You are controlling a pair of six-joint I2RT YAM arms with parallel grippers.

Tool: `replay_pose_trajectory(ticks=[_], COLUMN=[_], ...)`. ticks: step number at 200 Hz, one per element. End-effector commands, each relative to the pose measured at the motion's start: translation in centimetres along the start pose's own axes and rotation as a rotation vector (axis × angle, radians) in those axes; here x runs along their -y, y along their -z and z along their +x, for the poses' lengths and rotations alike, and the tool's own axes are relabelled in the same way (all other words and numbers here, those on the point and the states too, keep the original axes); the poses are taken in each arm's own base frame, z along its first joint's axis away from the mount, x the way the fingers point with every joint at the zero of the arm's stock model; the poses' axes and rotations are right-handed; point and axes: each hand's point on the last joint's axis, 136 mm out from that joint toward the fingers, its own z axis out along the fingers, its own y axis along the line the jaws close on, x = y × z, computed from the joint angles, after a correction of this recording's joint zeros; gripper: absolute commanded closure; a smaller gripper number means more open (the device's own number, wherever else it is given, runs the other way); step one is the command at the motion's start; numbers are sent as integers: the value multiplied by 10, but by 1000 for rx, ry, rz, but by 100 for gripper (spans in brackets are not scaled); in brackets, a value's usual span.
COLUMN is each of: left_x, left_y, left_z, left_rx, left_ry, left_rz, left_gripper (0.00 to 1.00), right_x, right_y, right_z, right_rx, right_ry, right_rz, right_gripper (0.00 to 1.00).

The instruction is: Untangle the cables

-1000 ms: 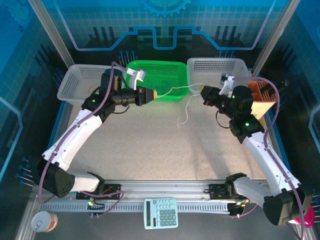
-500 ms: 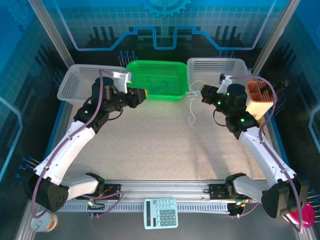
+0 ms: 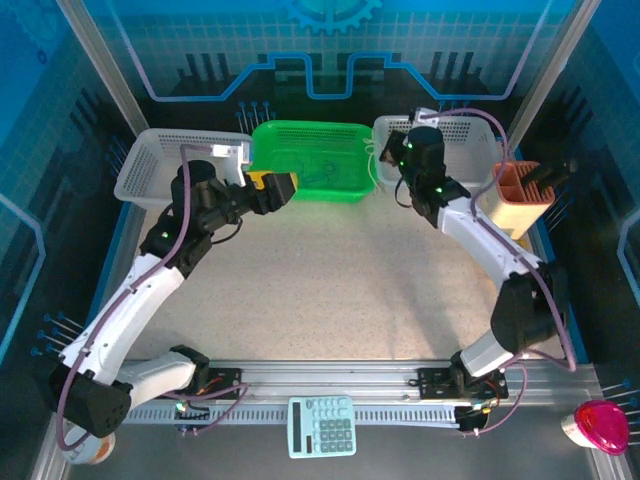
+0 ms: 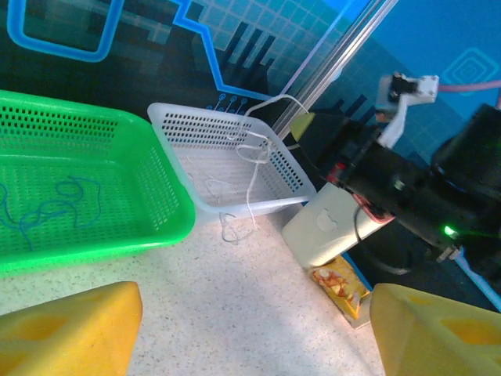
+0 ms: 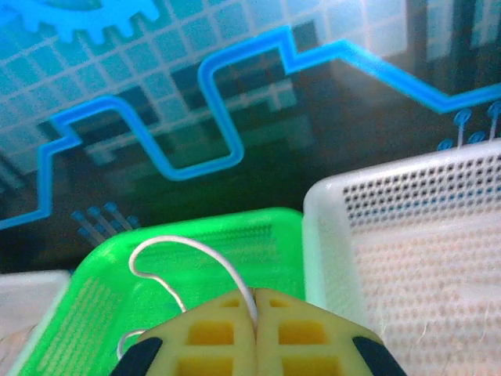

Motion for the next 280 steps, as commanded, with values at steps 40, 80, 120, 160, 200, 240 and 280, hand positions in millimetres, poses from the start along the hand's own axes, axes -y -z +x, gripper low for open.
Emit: replay_pose_trajectory(ticks=[40,80,120,160,200,240,280], left_x=[-2,-4,-3,-1,5,2,-23], left_y=[3,-1,-1,3,10,18,34], left_z=[-5,-1,-1,-2,-5,-4,-6], left_rx=[39,35,36,43,53,59,113], left_ry=[18,38,45,58,64,48,-44], left_rz=[-3,8,13,20,34,0,-156], left_gripper=[1,1,1,1,1,1,1], right_x=[24,60,102,138,127,91,49], right_y=[-54,-82,-117,-126,-103,-63,-10], right_z=[-67,-78,-46,6,-8,-29,-11], right_rx=[202,218,97,-79,-104,-84,-107], right_ry=[77,45,51,56,14,-17,-15], right_rz=[211,302,393,473,391,249,90], right_gripper=[100,100,100,48,18,7,0])
